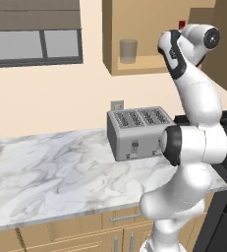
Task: There is a bowl on the dining counter. Grab a lemon wedge from the fridge and place it in the bowl. Then get the liquor bottle and glass cup from the cabinet and place them next to the bowl.
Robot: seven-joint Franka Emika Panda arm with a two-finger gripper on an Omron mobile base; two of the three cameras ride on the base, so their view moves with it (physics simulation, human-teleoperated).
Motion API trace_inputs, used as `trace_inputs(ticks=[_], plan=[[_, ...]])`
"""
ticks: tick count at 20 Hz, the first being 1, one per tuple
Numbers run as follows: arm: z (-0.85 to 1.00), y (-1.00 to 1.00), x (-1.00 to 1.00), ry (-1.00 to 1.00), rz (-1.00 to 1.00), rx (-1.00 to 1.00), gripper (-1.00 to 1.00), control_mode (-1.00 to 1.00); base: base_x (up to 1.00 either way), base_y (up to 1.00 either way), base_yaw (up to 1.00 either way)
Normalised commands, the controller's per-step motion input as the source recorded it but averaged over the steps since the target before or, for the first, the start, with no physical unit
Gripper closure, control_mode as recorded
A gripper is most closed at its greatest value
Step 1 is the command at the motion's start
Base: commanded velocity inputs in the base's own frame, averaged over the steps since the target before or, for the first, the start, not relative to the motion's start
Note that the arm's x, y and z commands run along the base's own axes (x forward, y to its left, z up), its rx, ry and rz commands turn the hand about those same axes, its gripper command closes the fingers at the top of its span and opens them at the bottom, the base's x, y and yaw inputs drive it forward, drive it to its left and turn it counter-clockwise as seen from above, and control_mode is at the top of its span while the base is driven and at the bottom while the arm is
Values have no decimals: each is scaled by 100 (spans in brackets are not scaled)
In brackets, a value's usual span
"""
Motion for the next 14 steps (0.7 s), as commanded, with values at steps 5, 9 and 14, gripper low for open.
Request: trace_inputs(ticks=[5,9,14], plan=[[12,34,-100,-8,0,-1,100,-100,0,0,0],[44,5,-100,0,0,0,100,-100,0,0,0],[40,3,-100,0,0,0,100,-100,0,0,0]])
